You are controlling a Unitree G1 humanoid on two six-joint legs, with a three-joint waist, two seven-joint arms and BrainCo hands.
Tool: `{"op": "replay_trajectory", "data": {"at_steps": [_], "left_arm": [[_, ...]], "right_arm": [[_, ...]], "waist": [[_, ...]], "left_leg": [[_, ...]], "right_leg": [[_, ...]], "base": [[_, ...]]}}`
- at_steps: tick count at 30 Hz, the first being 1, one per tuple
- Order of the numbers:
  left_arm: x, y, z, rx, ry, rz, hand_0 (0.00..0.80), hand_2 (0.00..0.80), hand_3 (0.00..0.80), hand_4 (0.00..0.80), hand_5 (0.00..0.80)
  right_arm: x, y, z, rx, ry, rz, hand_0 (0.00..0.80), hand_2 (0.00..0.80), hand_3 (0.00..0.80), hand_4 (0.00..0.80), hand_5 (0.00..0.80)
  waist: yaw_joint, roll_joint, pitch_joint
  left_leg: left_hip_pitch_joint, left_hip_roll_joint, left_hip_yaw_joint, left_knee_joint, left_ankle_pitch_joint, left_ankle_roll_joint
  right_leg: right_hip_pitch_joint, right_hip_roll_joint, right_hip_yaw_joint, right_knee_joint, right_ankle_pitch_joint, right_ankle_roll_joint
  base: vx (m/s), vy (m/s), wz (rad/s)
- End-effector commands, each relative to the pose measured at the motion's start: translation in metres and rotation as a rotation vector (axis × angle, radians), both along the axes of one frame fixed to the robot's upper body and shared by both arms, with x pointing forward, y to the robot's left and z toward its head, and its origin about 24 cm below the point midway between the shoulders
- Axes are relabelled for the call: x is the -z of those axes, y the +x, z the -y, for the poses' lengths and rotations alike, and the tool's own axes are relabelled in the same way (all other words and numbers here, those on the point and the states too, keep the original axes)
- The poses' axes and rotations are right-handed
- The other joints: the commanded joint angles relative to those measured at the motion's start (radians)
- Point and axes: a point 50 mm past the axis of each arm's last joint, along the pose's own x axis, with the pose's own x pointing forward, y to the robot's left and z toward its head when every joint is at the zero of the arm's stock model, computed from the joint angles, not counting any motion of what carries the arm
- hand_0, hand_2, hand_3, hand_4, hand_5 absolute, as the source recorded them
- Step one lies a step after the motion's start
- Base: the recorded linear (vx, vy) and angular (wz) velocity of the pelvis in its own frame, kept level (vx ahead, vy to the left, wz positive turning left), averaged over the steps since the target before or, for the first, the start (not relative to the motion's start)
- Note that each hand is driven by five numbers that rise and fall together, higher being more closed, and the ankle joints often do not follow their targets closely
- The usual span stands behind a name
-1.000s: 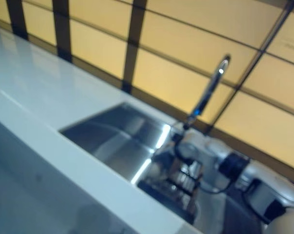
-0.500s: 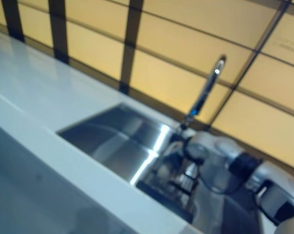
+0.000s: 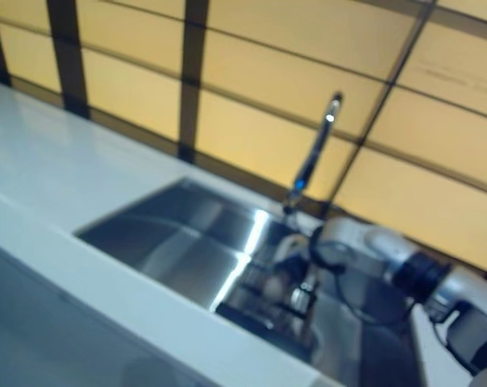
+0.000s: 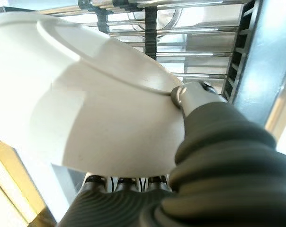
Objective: Take plates into dishwasher
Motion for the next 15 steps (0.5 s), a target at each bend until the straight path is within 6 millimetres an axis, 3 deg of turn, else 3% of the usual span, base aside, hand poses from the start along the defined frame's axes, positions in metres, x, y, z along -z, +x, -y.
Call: {"op": "replay_trajectory", "data": {"at_steps": [1,10,15], "left_arm": [[0.001,0.003,0.0,-0.002,0.002,0.005,0.0,0.0,0.0,0.0,0.0],[-0.003,0.017,-0.001,0.005,0.01,0.047,0.0,0.0,0.0,0.0,0.0],[-0.003,0.013,-0.005,0.017,0.018,0.031,0.0,0.0,0.0,0.0,0.0]], "right_arm": [[-0.041,0.0,0.017,0.028,0.045,0.169,0.8,0.8,0.8,0.8,0.8],[-0.07,-0.003,0.032,0.06,0.128,0.334,0.8,0.8,0.8,0.8,0.8],[-0.09,-0.004,0.049,0.14,0.266,0.377,0.8,0.8,0.8,0.8,0.8]], "waist": [[-0.018,-0.013,-0.027],[-0.064,0.021,-0.03],[-0.081,0.036,-0.034]], "left_leg": [[-0.041,-0.025,0.005,0.013,-0.031,0.058],[-0.052,-0.056,0.005,0.037,-0.046,0.081],[-0.054,-0.068,0.003,0.04,-0.046,0.083]], "right_leg": [[0.037,-0.089,-0.004,0.012,0.002,0.121],[-0.047,-0.13,0.064,0.063,0.05,0.161],[-0.09,-0.143,0.078,0.082,0.08,0.176]], "base": [[-0.1,0.126,-0.2],[-0.126,0.137,-0.22],[-0.086,0.126,-0.12]]}}
